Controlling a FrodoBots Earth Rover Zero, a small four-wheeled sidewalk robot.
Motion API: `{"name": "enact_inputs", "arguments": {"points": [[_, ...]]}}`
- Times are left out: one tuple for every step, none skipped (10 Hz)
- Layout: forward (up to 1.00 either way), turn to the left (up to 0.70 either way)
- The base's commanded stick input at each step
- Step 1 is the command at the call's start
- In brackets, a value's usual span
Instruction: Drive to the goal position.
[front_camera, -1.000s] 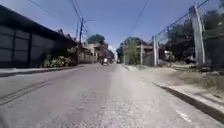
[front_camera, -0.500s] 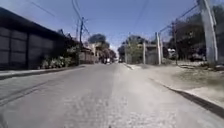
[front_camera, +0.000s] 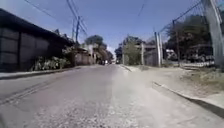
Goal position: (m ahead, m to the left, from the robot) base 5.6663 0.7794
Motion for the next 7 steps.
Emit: {"name": "enact_inputs", "arguments": {"points": [[1.00,0.00],[1.00,0.00],[1.00,0.00],[1.00,0.00],[1.00,0.00],[1.00,0.00],[1.00,0.00]]}}
